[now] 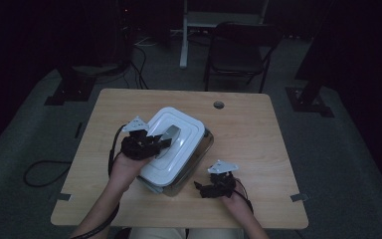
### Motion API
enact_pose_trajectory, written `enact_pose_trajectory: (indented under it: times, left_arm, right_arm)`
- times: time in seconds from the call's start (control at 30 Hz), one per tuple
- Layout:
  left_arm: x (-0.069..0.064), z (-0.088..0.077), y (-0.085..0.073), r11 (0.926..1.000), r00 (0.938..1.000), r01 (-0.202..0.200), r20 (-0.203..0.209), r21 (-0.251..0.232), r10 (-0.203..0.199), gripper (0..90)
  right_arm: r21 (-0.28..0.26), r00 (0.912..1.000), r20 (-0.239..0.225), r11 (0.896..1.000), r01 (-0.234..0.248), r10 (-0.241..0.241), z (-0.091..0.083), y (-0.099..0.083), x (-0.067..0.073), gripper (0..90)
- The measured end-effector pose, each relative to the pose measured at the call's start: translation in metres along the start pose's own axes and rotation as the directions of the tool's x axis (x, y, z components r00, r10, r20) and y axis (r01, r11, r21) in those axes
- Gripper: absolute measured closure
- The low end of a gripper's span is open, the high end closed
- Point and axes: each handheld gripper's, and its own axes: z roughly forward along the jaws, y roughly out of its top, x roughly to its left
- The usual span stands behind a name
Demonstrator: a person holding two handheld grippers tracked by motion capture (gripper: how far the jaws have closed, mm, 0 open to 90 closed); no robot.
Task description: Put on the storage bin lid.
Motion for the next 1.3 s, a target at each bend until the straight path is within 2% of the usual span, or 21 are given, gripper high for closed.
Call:
enact_pose_trajectory:
  times: [0.2,0.33,0.47,0.83,1.0,1.13,1.27,1.3]
  left_arm:
    - [-0.004,0.011,0.001,0.9997,0.9998,-0.002,0.018,0.023,0.002,69.9]
    - [-0.006,0.020,0.000,0.9990,0.9997,-0.002,0.025,0.044,0.001,70.0]
    - [-0.005,0.027,-0.002,0.9974,0.9991,-0.003,0.043,0.071,0.000,69.9]
    - [-0.008,0.035,-0.006,0.9959,0.9988,0.004,0.049,0.091,-0.008,69.7]
    - [-0.008,0.034,-0.005,0.9957,0.9991,-0.009,0.042,0.092,0.006,69.1]
    - [-0.008,0.027,-0.004,0.9971,0.9987,-0.013,0.051,0.075,0.010,55.0]
    - [-0.007,0.016,0.000,0.9986,0.9988,-0.019,0.047,0.049,0.016,54.4]
    - [-0.006,0.014,0.001,0.9987,0.9988,-0.019,0.046,0.047,0.017,50.6]
  right_arm:
    - [-0.046,0.9965,0.048,0.997,-0.067,0.069,-0.020,-0.006,-0.028,12.1]
    - [-0.090,0.9883,0.080,0.988,-0.123,0.130,-0.032,-0.010,-0.045,12.2]
    - [-0.116,0.9809,0.094,0.980,-0.159,0.170,-0.039,-0.012,-0.055,12.1]
    - [-0.118,0.9794,0.097,0.979,-0.165,0.177,-0.041,-0.014,-0.059,12.2]
    - [-0.114,0.9798,0.092,0.979,-0.167,0.178,-0.040,-0.014,-0.058,12.1]
    - [-0.118,0.9798,0.096,0.979,-0.164,0.176,-0.041,-0.013,-0.059,12.1]
    - [-0.117,0.9783,0.098,0.978,-0.170,0.182,-0.042,-0.014,-0.060,12.2]
    - [-0.117,0.9783,0.099,0.978,-0.170,0.182,-0.042,-0.014,-0.061,12.1]
